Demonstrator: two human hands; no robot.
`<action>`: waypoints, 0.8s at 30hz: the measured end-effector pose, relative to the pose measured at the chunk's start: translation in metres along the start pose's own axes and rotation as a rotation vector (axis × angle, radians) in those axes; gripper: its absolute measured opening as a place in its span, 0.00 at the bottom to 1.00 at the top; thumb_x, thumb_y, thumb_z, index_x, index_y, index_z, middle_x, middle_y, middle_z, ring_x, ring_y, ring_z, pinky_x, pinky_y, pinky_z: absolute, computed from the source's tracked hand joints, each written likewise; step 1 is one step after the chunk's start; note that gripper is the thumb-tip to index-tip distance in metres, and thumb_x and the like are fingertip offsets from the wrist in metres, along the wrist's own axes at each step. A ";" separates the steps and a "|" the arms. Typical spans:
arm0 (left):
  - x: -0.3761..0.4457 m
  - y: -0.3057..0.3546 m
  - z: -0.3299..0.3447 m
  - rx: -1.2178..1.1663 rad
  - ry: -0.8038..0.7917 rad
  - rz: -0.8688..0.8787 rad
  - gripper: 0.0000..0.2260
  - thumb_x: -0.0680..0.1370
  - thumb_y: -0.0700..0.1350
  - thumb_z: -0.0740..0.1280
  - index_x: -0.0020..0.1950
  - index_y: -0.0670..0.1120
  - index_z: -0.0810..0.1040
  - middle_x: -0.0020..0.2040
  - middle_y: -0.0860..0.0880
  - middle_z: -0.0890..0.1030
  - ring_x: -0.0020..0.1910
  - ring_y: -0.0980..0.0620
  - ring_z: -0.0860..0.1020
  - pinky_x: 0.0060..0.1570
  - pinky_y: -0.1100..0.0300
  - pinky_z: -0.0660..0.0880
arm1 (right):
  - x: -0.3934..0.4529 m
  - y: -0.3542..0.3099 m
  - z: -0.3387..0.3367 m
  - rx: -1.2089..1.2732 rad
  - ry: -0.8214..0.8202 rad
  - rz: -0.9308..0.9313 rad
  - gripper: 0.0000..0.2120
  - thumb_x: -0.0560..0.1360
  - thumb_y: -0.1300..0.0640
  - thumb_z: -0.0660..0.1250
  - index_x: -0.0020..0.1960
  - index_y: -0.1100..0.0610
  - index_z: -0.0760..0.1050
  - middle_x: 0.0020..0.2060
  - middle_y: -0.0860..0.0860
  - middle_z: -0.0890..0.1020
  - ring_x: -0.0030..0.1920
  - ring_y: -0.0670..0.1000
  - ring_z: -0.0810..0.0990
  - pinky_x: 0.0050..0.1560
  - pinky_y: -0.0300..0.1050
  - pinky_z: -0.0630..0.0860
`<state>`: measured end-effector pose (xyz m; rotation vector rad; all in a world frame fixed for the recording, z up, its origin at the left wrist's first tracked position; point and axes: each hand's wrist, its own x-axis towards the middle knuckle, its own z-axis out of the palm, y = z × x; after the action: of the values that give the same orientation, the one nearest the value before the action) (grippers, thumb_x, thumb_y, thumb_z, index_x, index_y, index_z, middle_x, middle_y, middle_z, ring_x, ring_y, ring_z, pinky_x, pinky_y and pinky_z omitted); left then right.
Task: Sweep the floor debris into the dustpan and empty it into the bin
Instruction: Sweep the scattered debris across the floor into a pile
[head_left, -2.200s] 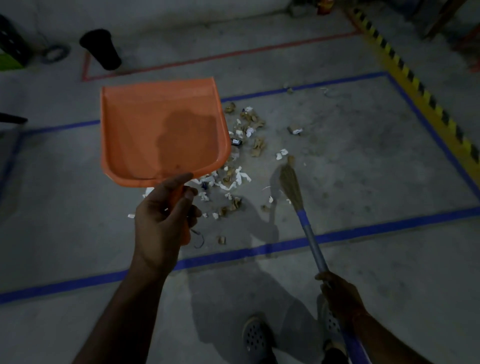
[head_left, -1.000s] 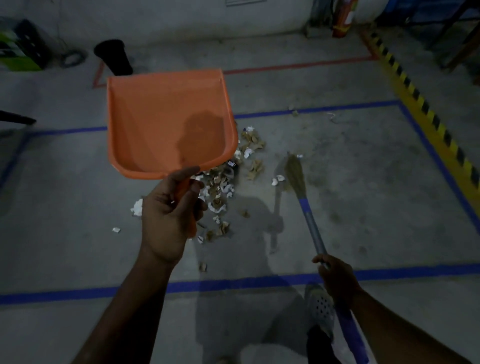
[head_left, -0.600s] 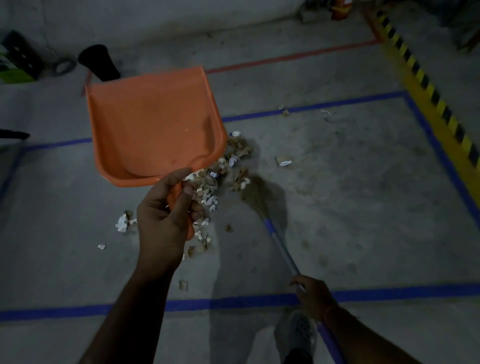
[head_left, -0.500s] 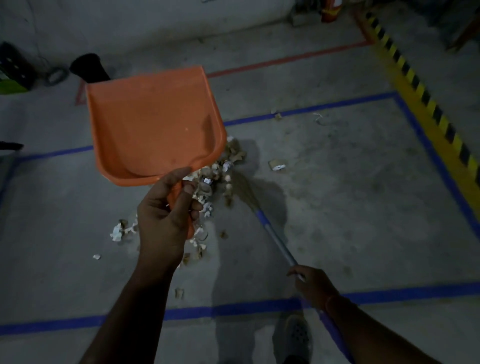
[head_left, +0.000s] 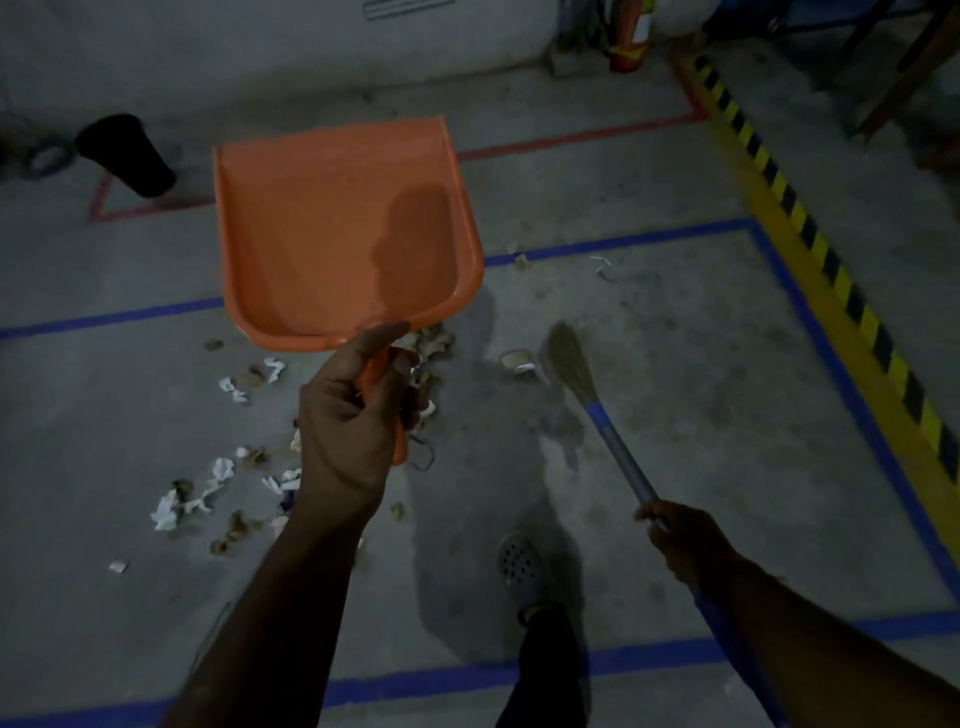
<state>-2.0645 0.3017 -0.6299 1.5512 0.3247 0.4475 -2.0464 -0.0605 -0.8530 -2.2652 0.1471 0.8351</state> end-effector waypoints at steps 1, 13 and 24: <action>0.008 -0.005 0.003 -0.001 0.003 -0.005 0.12 0.80 0.38 0.68 0.59 0.50 0.82 0.44 0.42 0.82 0.31 0.50 0.78 0.31 0.59 0.75 | 0.009 0.003 0.002 -0.038 -0.037 0.009 0.11 0.77 0.65 0.62 0.50 0.51 0.79 0.32 0.57 0.77 0.25 0.51 0.71 0.25 0.43 0.68; 0.119 -0.033 0.025 -0.008 0.017 -0.123 0.12 0.81 0.34 0.66 0.63 0.44 0.81 0.42 0.44 0.82 0.32 0.51 0.78 0.32 0.59 0.75 | 0.103 -0.063 0.022 -0.270 -0.316 -0.212 0.12 0.76 0.65 0.63 0.52 0.51 0.80 0.33 0.38 0.73 0.30 0.29 0.75 0.28 0.27 0.70; 0.214 -0.024 0.069 -0.061 0.101 -0.080 0.13 0.82 0.33 0.64 0.65 0.42 0.79 0.43 0.50 0.83 0.31 0.52 0.76 0.30 0.61 0.74 | 0.163 -0.084 -0.087 -0.174 -0.046 -0.236 0.14 0.77 0.63 0.66 0.54 0.44 0.79 0.36 0.42 0.80 0.32 0.37 0.78 0.33 0.29 0.72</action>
<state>-1.8422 0.3419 -0.6364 1.4540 0.4460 0.4701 -1.8455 -0.0344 -0.8558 -2.3642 -0.2184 0.7984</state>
